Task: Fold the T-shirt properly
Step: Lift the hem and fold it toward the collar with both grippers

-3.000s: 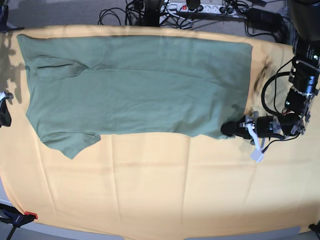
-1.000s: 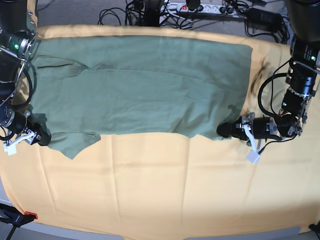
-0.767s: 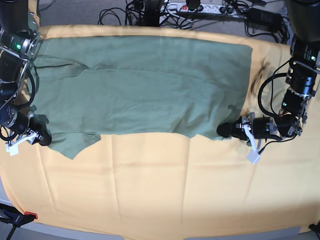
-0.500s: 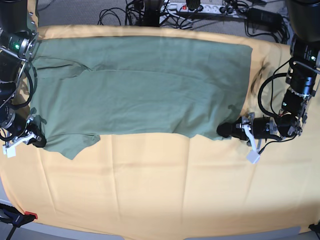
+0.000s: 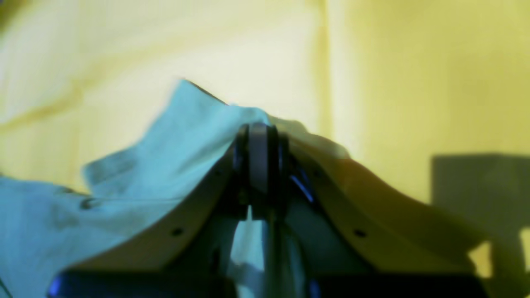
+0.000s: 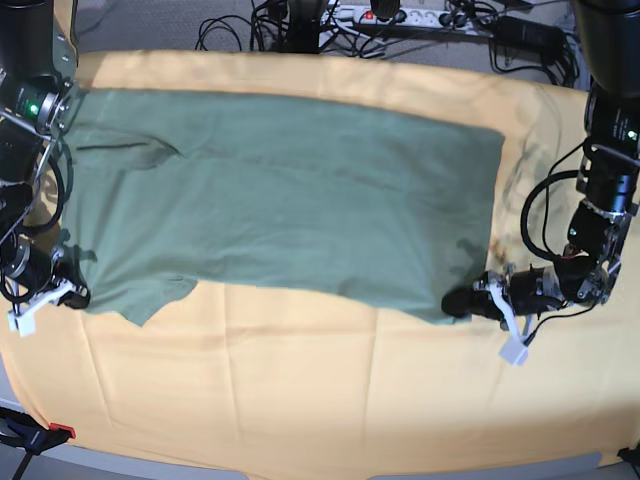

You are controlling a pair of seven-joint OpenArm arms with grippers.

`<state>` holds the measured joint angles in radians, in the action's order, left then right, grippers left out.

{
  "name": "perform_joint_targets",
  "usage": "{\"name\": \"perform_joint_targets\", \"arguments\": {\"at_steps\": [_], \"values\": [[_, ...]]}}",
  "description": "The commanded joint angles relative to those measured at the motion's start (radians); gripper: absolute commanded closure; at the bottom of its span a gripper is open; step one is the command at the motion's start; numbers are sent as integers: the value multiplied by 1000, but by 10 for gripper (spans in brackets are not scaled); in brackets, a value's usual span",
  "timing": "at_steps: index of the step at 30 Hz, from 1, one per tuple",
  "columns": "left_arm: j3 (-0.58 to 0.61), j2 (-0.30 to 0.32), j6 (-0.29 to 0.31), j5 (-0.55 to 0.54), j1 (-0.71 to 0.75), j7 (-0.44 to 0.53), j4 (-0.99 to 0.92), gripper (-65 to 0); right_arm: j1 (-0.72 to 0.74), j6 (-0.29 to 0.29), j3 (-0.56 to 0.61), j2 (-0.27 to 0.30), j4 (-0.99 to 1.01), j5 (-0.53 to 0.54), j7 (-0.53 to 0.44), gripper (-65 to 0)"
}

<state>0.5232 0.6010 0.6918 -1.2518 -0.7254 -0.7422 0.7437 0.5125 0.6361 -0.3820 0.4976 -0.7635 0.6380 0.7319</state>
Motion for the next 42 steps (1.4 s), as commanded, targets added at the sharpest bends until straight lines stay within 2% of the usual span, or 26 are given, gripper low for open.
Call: {"name": "perform_joint_targets", "arguments": {"at_steps": [1,5,10,15,18,23,27,32,35,37,42], "values": [[-8,13,6,14,-37,60,9,0,44,-3,2,20,-15,2,-37,0],[-8,-5,-16,149,-37,198,9,0,84,-61,72,18,-15,-101,-107,0],[-8,-55,-16,270,-39,295,9,0,116,-64,237,19,-15,-150,-166,0],[-8,-66,-3,283,-39,277,9,0,151,-64,299,29,-15,-229,-143,0],[-8,-63,6,266,-40,220,9,0,149,-53,299,45,-15,-208,-118,0],[-8,-63,6,93,-40,77,22,0,143,43,299,69,-15,-107,-36,0],[-8,-57,6,14,-40,-59,59,0,133,45,305,92,-15,-62,23,0],[-8,-17,6,-103,-39,-151,139,0,117,62,305,120,-15,5,79,0],[-8,-13,6,-223,-35,-289,183,0,99,62,305,139,-15,47,93,0],[-8,-16,6,-232,-27,-363,204,0,81,62,305,148,-15,85,112,0],[-8,-15,6,-232,-18,-435,232,0,47,62,305,166,-41,130,139,0]]}}
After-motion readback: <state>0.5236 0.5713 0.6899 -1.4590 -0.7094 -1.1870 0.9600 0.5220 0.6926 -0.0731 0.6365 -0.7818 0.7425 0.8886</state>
